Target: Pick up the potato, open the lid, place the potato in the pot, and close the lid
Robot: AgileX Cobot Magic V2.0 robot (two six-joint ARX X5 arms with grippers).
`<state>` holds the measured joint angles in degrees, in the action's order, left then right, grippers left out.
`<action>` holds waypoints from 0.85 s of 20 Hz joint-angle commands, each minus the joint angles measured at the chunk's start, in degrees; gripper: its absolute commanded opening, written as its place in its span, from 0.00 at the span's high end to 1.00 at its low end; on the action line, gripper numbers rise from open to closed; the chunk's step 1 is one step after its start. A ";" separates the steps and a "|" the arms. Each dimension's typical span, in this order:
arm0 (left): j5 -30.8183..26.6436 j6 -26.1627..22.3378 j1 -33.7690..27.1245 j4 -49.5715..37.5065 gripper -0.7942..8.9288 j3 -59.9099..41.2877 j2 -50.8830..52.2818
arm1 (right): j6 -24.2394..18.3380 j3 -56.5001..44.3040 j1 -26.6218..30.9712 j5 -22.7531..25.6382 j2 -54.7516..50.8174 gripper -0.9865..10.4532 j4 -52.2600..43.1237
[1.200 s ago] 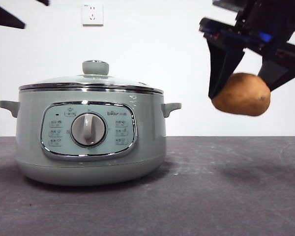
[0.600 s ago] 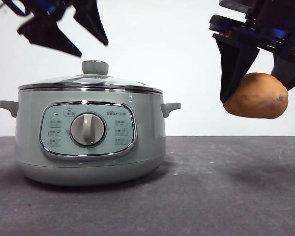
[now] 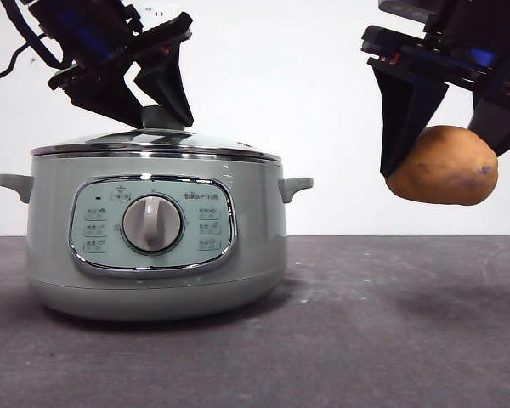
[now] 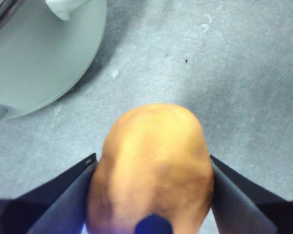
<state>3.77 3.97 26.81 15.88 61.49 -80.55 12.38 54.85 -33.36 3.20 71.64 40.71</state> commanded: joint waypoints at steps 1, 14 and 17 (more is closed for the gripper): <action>-0.42 -1.07 -0.11 0.81 0.93 -0.26 -0.26 | -0.24 -0.02 -0.02 0.20 -0.09 0.92 -0.15; -4.17 -1.84 -0.13 3.13 0.93 -0.26 27.17 | -1.97 10.47 -0.81 -10.43 0.13 0.92 -8.57; -8.96 -3.13 -0.13 7.23 0.93 -0.26 36.63 | -3.43 17.22 -3.28 -10.75 4.55 0.92 -8.63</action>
<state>-4.93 1.89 26.79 25.69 60.77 -44.93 10.11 71.85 -36.47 -7.44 75.29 32.34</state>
